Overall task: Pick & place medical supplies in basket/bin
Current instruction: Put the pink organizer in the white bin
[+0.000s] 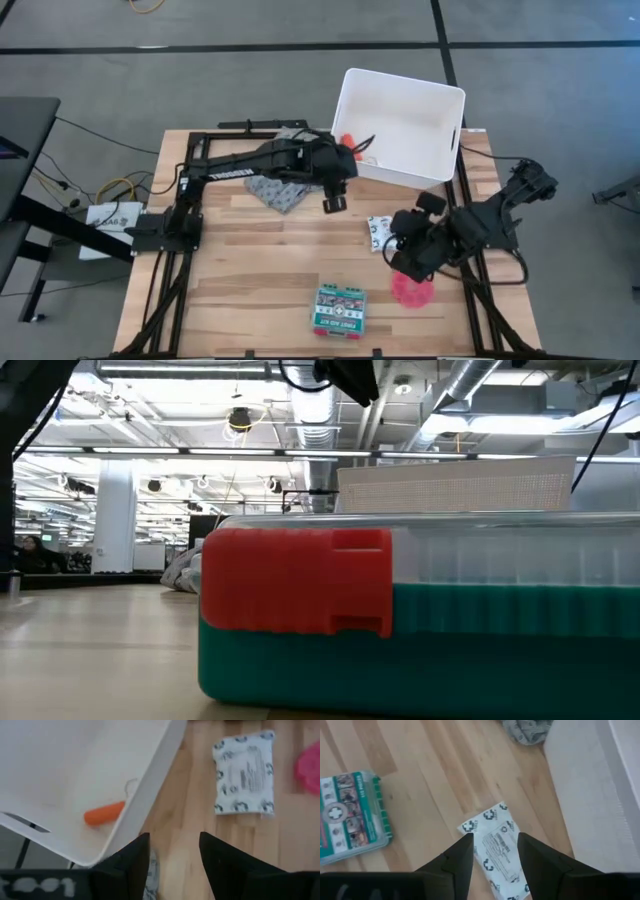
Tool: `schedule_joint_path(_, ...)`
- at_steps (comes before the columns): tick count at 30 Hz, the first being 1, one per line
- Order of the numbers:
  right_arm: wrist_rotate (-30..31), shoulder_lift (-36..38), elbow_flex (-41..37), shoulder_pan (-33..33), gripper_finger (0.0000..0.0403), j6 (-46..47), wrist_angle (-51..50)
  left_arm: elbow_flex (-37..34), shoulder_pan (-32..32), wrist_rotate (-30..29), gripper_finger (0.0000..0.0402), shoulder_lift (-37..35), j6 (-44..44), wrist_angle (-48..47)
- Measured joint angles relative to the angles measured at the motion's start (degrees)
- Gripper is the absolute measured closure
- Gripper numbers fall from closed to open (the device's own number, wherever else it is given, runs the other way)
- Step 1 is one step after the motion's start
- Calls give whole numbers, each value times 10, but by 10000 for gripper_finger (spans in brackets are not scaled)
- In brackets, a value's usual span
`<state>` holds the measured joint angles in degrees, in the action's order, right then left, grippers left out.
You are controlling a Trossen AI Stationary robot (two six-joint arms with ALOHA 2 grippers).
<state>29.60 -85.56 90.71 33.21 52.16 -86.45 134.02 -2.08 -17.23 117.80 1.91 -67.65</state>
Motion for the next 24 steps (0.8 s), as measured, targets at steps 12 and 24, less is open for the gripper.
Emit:
schedule_joint_path(12, -7, 32, -155, 160, 259, 229, 47, 0, 75, -132, 259, -10, -92, -196)
schedule_joint_path(24, -102, 26, -236, 202, 259, 262, 198, 0, 113, -180, 260, -10, -102, -127)
